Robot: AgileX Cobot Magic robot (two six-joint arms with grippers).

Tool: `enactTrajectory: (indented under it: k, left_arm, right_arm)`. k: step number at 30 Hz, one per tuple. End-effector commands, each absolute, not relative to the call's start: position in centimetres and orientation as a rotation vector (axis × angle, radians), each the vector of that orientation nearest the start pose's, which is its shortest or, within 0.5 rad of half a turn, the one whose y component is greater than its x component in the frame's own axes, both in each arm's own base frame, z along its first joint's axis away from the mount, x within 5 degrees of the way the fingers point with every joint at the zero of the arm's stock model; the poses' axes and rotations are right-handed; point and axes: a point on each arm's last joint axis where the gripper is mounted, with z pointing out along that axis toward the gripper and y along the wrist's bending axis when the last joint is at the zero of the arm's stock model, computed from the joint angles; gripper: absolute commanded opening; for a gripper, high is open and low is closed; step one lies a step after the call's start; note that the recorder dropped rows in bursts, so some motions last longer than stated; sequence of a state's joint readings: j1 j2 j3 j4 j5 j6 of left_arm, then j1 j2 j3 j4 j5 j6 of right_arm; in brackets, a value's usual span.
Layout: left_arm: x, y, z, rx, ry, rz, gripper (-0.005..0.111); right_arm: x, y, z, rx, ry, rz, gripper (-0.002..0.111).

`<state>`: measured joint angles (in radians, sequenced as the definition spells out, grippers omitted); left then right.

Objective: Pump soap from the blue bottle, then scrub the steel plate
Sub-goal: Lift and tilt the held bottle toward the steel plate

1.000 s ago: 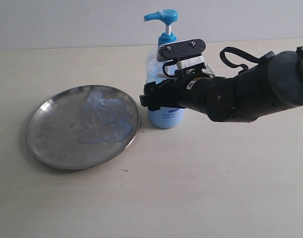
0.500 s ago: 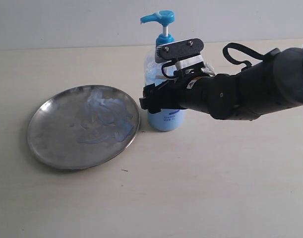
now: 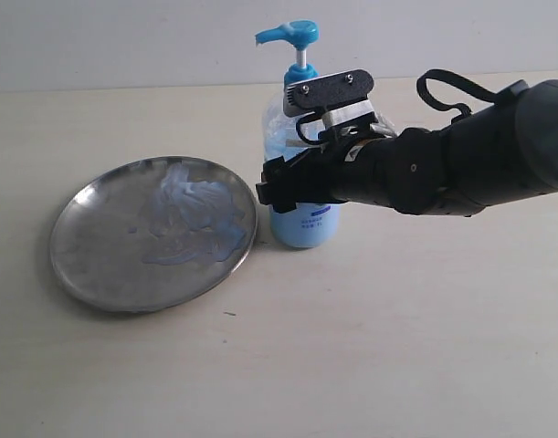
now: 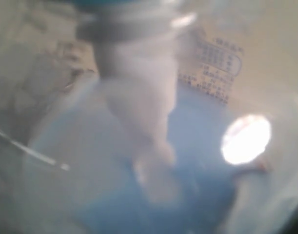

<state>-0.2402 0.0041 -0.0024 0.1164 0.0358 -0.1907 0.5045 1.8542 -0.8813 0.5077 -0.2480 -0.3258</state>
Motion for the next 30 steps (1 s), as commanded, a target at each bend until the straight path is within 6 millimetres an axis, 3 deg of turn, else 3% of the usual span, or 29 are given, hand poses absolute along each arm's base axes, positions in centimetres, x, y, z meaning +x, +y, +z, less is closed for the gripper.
enactTrajectory:
  k: [1, 7, 17, 23, 30]
  left_arm:
    - [5.5, -1.3, 21.1, 0.090, 1.512, -0.281, 0.000]
    - [5.5, -1.2, 20.4, 0.072, 1.596, -0.282, 0.000]
    - [5.5, -1.2, 21.1, 0.045, 1.595, -0.312, 0.000]
    - [6.7, -1.6, 23.9, 0.058, 1.599, -0.314, 0.000]
    - [9.7, -2.6, 26.7, 0.156, 1.735, -0.257, 0.000]
  right_arm:
    - [32.4, 16.6, 16.7, -0.325, 2.135, 0.228, 0.000]
    - [32.3, 16.5, 17.2, -0.352, 2.113, 0.213, 0.000]
    - [32.5, 16.5, 17.4, -0.371, 2.084, 0.190, 0.000]
    - [32.5, 16.5, 17.4, -0.387, 2.080, 0.181, 0.000]
    - [32.4, 16.5, 17.4, -0.398, 2.081, 0.177, 0.000]
